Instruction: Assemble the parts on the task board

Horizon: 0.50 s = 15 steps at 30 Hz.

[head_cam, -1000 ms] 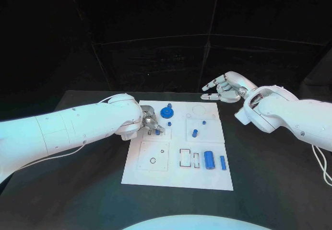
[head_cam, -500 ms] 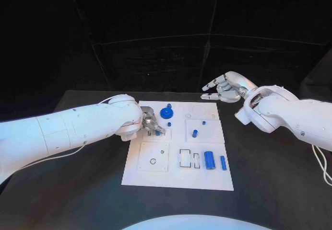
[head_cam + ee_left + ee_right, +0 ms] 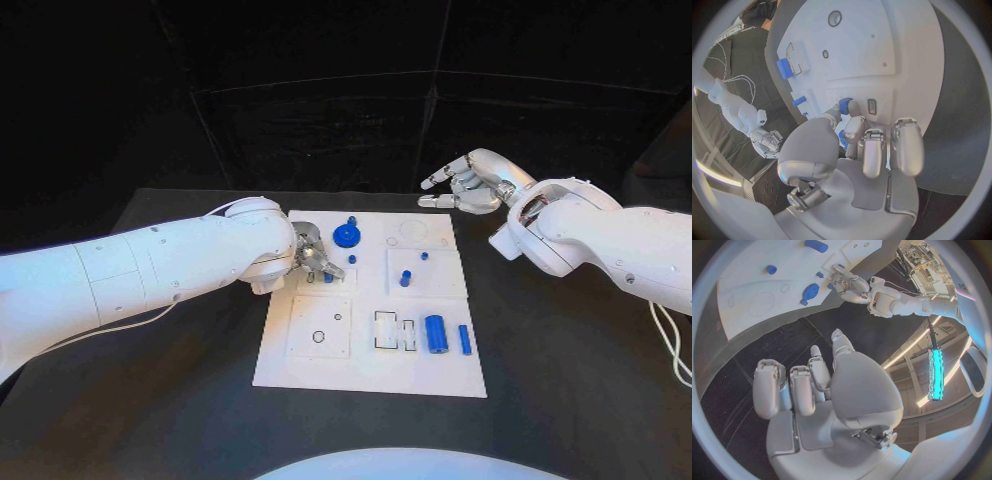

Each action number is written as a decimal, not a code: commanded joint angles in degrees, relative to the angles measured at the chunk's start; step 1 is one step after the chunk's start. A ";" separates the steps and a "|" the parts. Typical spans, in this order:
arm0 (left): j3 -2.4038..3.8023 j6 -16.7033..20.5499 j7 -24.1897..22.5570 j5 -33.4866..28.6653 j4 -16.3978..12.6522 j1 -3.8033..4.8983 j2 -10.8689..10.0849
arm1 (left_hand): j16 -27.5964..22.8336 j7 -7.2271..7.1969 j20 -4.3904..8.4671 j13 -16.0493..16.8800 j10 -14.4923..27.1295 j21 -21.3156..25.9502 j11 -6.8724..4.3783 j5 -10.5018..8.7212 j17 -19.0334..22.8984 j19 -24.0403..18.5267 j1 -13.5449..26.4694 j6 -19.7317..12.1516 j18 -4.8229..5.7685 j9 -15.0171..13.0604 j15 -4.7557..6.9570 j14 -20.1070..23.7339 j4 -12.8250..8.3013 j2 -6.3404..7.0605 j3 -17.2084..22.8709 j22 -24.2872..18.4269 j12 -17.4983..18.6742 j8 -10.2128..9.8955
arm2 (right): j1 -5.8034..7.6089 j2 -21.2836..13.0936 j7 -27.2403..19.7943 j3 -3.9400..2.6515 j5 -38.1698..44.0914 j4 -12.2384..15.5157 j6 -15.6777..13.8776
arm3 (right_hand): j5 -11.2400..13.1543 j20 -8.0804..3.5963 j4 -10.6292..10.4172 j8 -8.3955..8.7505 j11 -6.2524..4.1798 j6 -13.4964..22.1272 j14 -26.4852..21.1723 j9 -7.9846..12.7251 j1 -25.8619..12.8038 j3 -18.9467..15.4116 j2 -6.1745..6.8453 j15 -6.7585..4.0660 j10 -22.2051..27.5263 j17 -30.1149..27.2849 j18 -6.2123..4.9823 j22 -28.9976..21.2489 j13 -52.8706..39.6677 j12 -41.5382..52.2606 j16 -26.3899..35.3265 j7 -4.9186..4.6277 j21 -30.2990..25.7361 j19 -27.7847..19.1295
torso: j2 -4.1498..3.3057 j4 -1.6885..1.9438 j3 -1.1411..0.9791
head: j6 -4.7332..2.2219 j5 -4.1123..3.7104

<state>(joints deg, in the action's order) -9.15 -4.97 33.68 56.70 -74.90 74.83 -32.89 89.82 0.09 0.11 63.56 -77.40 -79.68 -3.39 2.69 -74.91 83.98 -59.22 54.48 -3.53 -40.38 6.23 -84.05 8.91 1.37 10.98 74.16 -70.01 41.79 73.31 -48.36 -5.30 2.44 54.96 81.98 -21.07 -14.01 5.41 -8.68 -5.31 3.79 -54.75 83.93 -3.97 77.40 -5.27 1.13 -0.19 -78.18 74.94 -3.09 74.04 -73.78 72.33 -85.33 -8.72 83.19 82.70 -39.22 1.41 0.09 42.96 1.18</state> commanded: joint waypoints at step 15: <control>0.25 0.94 0.21 0.09 -1.77 0.43 -1.84 | 0.18 -0.23 0.61 0.27 -0.63 -0.57 -0.47 -0.04 -15.09 0.91 2.08 0.29 0.36 -0.54 0.75 -5.95 2.52 1.12 -6.99 0.83 -0.64 0.44 | 0.12 0.13 -0.47 -0.04 0.05 -0.17 0.49 | 0.37 0.09 -0.30 -0.37 0.01 -0.07 3.78 0.09 -0.87 -0.67 -0.08 -0.40 0.50 4.95 -0.26 -0.35 0.25 -0.50 0.41 -0.04 -0.46 -0.55 | -0.01 0.03 0.02 | -0.11 -0.10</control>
<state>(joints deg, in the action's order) -8.96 -4.55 33.71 56.70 -76.44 75.10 -34.67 89.82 0.09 0.24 63.78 -77.81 -79.92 -3.80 2.69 -74.91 84.10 -57.54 54.47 -3.53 -40.88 6.66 -84.06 11.39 2.44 4.40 74.93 -70.33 42.01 73.31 -48.28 -5.34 2.44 54.96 81.80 -20.90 -14.01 5.62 -9.03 -5.31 3.79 -54.75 83.93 -3.97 76.64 -5.61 0.78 -0.19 -78.18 74.93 -3.10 73.79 -73.53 72.04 -85.07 -8.72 82.96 82.50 -39.22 1.46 0.12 42.87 1.09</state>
